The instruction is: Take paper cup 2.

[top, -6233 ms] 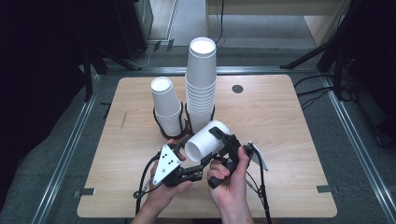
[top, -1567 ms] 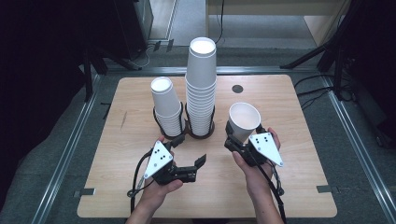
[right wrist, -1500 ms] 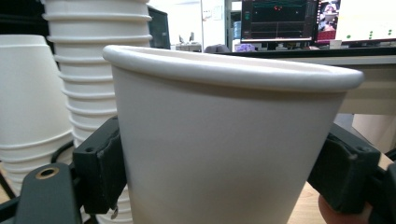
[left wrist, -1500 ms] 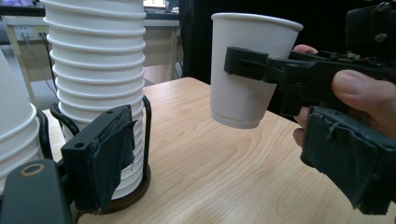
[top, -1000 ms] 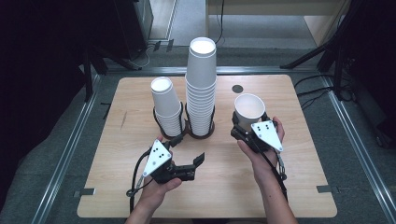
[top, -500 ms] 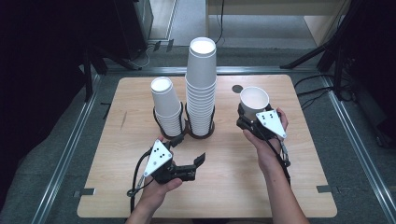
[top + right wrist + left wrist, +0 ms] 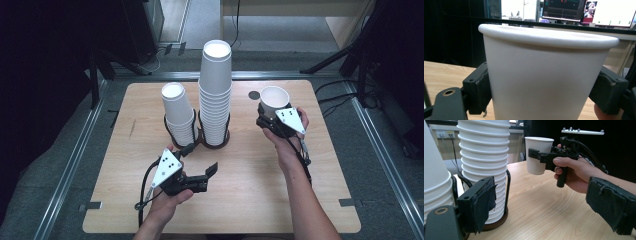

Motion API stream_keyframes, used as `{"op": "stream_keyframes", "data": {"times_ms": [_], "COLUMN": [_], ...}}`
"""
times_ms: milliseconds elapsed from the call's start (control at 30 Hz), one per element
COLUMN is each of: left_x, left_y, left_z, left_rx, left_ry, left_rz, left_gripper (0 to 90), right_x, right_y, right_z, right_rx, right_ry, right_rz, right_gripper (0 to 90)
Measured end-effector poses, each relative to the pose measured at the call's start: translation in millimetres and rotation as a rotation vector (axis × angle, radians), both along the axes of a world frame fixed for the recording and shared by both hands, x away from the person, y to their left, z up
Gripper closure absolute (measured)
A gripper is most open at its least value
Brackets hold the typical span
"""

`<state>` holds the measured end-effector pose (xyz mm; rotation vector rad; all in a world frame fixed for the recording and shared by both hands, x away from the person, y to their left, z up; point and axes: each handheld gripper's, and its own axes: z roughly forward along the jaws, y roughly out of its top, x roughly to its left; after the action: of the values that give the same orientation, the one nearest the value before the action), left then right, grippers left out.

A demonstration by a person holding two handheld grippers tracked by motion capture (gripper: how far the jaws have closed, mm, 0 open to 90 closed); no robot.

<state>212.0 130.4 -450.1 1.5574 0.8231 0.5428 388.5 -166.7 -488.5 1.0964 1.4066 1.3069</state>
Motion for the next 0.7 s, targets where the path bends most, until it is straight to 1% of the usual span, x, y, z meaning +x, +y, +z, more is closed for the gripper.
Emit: {"op": "stream_keyframes", "data": {"times_ms": [133,333,467,700], "left_x": [0.5,0.7,0.7,1.4], "left_y": [1.3,3.1,4.0,3.3], "left_z": [0.3,0.9,1.4,0.7], "left_rx": [-0.007,-0.008,-0.007,-0.011], "left_ry": [-0.001,-0.002,-0.003,-0.001], "left_rz": [0.013,0.019,0.019,0.031], "left_gripper": [9.5,9.5,9.5,9.5], "right_x": [10.0,19.9,26.1,34.3], "right_y": [-3.2,-3.1,-3.4,-4.2], "right_z": [-4.6,-10.3,-15.6,-26.2], "right_rx": [0.014,0.006,0.025,-0.004], "right_ry": [0.020,0.041,0.064,0.105], "right_rz": [-0.011,-0.016,-0.015,-0.028], "right_gripper": [16.4,16.3,16.2,16.1]}}
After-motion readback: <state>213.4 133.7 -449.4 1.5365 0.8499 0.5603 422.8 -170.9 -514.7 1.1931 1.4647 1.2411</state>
